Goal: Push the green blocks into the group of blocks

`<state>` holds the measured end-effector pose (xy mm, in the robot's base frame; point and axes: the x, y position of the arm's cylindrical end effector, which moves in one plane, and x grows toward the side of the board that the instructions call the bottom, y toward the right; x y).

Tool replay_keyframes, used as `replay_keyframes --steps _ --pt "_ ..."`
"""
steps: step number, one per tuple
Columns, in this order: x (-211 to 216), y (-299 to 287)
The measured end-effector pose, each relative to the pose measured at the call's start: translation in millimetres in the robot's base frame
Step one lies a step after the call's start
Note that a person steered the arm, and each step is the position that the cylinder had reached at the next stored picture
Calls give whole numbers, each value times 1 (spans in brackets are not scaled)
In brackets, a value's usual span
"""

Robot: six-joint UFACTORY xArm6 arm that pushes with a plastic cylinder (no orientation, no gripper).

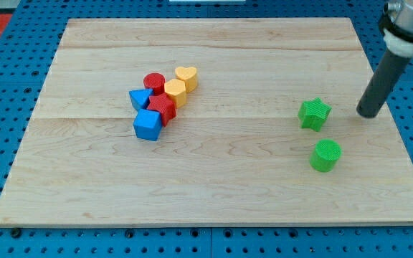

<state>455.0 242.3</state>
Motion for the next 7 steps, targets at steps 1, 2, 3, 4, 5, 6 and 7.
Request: replay_keyframes --steps 1,2,3,4,5,6,7 --pt "-13 -55" --pt "-37 -142" --pt "-34 -212" --pt "-9 -218" --pt "20 -224" --pt "-2 -265" --pt "13 -265"
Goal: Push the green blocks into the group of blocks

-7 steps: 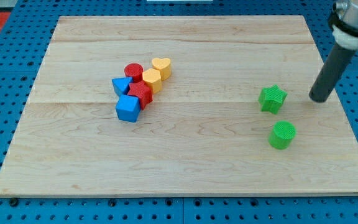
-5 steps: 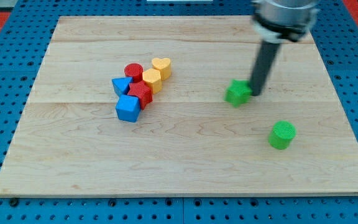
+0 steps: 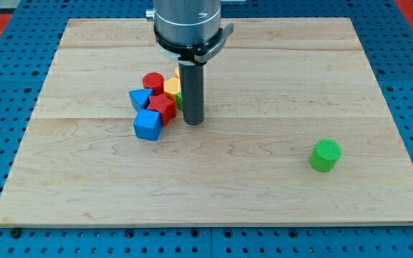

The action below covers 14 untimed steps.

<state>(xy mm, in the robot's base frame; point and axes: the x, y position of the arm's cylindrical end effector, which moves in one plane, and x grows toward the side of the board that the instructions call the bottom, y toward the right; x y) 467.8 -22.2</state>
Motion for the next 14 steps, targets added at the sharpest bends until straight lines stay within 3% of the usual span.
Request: replay_keyframes --steps 1,2,4,5,7,8,9,11,12,13,14 --pt "74 -22" --pt "65 -62" --pt "7 -61" --pt "0 -56" --pt "-2 172" --pt "45 234" --pt "67 211" --pt "28 36" --pt "12 16" --pt "39 48" --pt "16 81"
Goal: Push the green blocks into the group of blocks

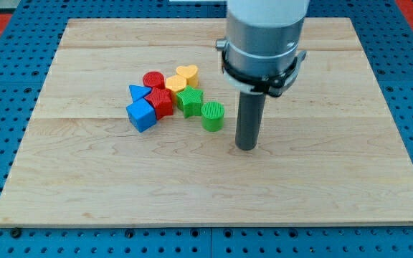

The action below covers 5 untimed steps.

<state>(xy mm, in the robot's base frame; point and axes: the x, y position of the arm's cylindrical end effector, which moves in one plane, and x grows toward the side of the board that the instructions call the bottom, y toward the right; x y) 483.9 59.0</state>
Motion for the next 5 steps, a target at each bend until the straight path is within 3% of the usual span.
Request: replay_keyframes --steps 1,2,3,5 --pt "-32 -7" --pt "-30 -34" --pt "-2 -51" --pt "-16 -67"
